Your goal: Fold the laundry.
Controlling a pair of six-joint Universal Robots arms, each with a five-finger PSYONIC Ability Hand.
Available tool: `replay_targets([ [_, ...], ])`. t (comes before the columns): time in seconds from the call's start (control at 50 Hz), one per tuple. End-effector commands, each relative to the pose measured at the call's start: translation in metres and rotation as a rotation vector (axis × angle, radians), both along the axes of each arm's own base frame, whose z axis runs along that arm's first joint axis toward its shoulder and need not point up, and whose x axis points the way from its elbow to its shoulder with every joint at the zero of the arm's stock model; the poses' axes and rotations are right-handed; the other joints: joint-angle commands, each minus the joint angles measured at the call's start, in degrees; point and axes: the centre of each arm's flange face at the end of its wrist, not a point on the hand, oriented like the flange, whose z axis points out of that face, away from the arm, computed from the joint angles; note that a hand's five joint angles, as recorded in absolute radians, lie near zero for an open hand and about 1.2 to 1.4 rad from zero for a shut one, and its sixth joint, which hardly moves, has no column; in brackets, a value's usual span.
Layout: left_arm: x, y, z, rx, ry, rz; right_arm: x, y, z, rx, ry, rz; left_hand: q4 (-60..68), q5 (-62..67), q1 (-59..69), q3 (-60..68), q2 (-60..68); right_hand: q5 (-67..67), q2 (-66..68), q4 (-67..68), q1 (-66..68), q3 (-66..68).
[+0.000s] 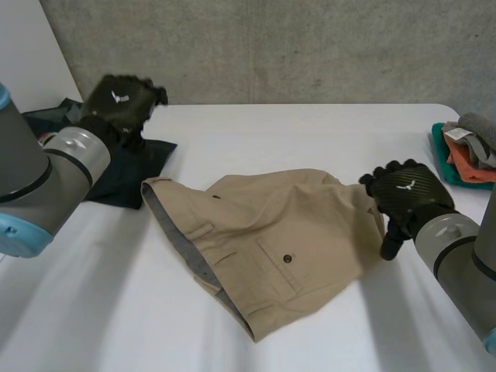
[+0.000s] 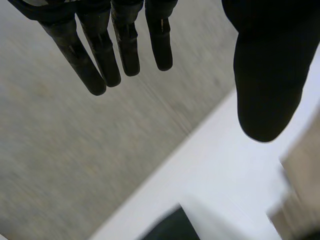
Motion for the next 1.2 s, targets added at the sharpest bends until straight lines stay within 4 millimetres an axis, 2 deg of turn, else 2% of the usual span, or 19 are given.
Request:
replay_targets([
  [0.02,0.002,-0.016,-0.046,0.174,-0.160,-0.055,-0.011,-0.016,-0.020,-0.009,-0.057,-0.087,-0.78,-0.46,-1.75,-1.61,-1.46,-2.85,-2.13,-1.90,-2.86,-2.03],
  [0.08,-0.001,-0.014,-0.064,0.247,-0.218,-0.090,-0.011,-0.021,-0.031,0.036,-0.126,-0.119,-0.95,-0.63,-1.93,-1.78,-1.63,-2.85,-2.13,-1.90,-2.86,-2.03],
  [0.18,-0.005,-0.010,-0.078,0.291,-0.284,-0.115,-0.007,-0.026,-0.049,0.109,-0.201,-0.155,0.39,0.71,-0.59,-0.44,-0.29,-2.85,-2.13,-1.90,-2.86,-2.03],
  [0.3,-0.009,-0.010,-0.089,0.309,-0.314,-0.108,0.000,-0.034,-0.067,0.173,-0.246,-0.176,14.99,15.31,14.01,14.16,14.31,-2.85,-2.13,-1.90,-2.86,-2.03],
  [0.32,-0.010,-0.010,-0.092,0.318,-0.320,-0.110,0.003,-0.035,-0.071,0.188,-0.246,-0.175,24.53,24.84,23.55,23.69,23.84,1.12,1.85,2.08,1.11,1.94],
  [0.38,-0.011,-0.007,-0.096,0.344,-0.329,-0.116,0.005,-0.035,-0.073,0.205,-0.237,-0.173,32.51,32.83,31.53,31.68,31.83,16.94,17.67,17.90,16.94,17.76],
  [0.48,-0.012,0.009,-0.100,0.437,-0.360,-0.139,0.005,-0.035,-0.059,0.157,-0.246,-0.158,46.76,47.07,45.78,45.93,46.08,67.00,67.73,67.96,67.00,67.82],
  [0.52,-0.011,0.010,-0.098,0.443,-0.363,-0.137,0.006,-0.036,-0.054,0.134,-0.252,-0.148,55.53,55.84,54.55,54.69,54.85,67.15,67.87,68.10,67.14,67.97],
  [0.6,-0.009,0.004,-0.094,0.415,-0.354,-0.100,0.011,-0.033,-0.045,0.104,-0.268,-0.098,56.06,56.37,55.08,55.23,55.38,67.15,67.87,68.10,67.14,67.97],
  [0.68,-0.004,-0.020,-0.079,0.291,-0.322,0.011,0.023,-0.026,-0.047,0.124,-0.278,-0.010,56.06,56.37,55.08,55.23,55.38,67.15,67.87,68.10,67.14,67.97],
  [0.76,-0.002,-0.047,-0.036,0.092,-0.230,0.136,0.035,-0.021,-0.047,0.132,-0.288,0.042,56.06,56.37,55.08,55.23,55.38,67.15,67.87,68.10,67.14,67.97],
  [0.82,-0.008,-0.055,0.015,-0.083,-0.120,0.182,0.043,-0.015,-0.041,0.131,-0.315,0.063,56.06,56.37,55.08,55.23,55.38,67.15,67.87,68.10,67.14,67.97],
  [0.84,-0.013,-0.055,0.044,-0.171,-0.060,0.188,0.049,-0.012,-0.037,0.134,-0.335,0.081,56.06,56.37,55.08,55.23,55.38,49.97,50.70,50.93,49.97,50.79],
  [0.88,-0.018,-0.052,0.074,-0.255,0.000,0.185,0.056,-0.006,-0.031,0.139,-0.352,0.095,56.06,56.37,55.08,55.23,55.38,0.09,0.82,1.05,0.09,0.91],
  [0.92,-0.028,-0.038,0.113,-0.345,0.074,0.155,0.059,0.000,-0.023,0.168,-0.366,0.091,56.06,56.37,55.08,55.23,55.38,-2.85,-2.13,-1.90,-2.86,-2.03],
  [1.0,-0.052,-0.008,0.150,-0.404,0.139,0.068,0.037,-0.013,-0.002,0.173,-0.410,-0.017,56.06,56.37,55.08,55.23,55.38,-2.85,-2.13,-1.90,-2.86,-2.03],
  [1.1,-0.093,0.028,0.150,-0.391,0.144,-0.108,0.010,-0.038,0.017,0.104,-0.443,-0.111,56.06,56.37,55.08,55.23,55.38,-2.85,-2.13,-1.90,-2.86,-2.03],
  [1.14,-0.109,0.038,0.139,-0.365,0.139,-0.174,0.000,-0.048,0.021,0.075,-0.440,-0.139,56.06,56.37,55.08,55.23,55.38,-2.85,-2.13,-1.90,-2.86,-2.03],
  [1.2,-0.139,0.055,0.103,-0.276,0.106,-0.276,-0.016,-0.065,0.023,0.037,-0.419,-0.183,56.06,56.37,55.08,55.23,55.38,-2.85,-2.13,-1.90,-2.86,-2.03],
])
